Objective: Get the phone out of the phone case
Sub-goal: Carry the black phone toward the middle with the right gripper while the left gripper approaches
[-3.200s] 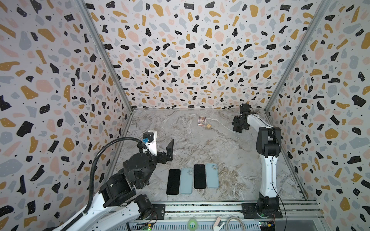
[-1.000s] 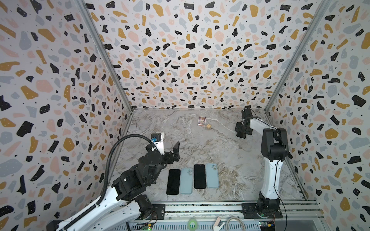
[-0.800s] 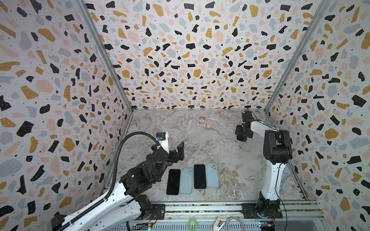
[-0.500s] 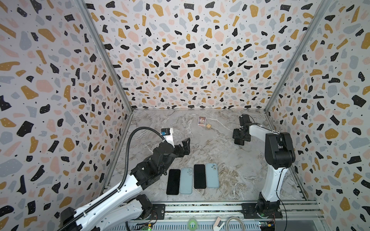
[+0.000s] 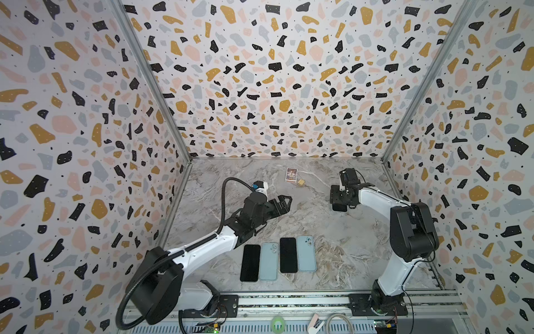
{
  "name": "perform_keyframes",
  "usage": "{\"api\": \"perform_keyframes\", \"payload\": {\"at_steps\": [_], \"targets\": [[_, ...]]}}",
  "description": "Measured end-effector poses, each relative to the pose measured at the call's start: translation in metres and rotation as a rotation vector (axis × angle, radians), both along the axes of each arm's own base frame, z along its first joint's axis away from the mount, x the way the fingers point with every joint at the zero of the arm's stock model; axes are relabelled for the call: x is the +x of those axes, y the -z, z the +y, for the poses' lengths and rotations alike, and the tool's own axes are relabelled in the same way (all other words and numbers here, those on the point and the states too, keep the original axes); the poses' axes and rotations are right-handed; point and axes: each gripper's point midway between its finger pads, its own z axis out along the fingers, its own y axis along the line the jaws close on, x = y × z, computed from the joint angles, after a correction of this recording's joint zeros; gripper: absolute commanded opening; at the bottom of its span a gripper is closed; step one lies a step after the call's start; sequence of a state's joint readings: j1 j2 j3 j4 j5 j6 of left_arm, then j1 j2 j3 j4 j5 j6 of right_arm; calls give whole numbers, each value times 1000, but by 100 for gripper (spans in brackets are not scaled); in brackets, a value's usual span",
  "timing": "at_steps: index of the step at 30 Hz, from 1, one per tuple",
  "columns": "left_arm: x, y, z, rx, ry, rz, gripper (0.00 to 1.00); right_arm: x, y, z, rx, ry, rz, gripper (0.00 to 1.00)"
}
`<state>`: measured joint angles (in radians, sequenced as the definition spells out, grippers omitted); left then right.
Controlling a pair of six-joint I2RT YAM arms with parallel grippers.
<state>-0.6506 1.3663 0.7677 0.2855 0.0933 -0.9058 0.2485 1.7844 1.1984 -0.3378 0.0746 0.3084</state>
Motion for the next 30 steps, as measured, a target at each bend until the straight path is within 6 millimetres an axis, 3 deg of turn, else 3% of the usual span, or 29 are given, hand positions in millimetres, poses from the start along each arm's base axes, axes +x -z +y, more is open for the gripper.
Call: {"api": "perform_keyframes", "payload": {"at_steps": [5, 13, 24, 30], "targets": [[11, 12, -26, -81, 52, 53, 98, -9, -10, 18, 13, -72, -18, 43], [27, 12, -58, -194, 114, 89, 95, -29, -20, 54, 20, -223, -40, 43], [34, 40, -75, -275, 131, 176, 88, -48, -46, 97, 55, -377, -96, 42], [37, 37, -78, -317, 129, 174, 84, -56, -51, 110, 73, -421, -100, 41]]}}
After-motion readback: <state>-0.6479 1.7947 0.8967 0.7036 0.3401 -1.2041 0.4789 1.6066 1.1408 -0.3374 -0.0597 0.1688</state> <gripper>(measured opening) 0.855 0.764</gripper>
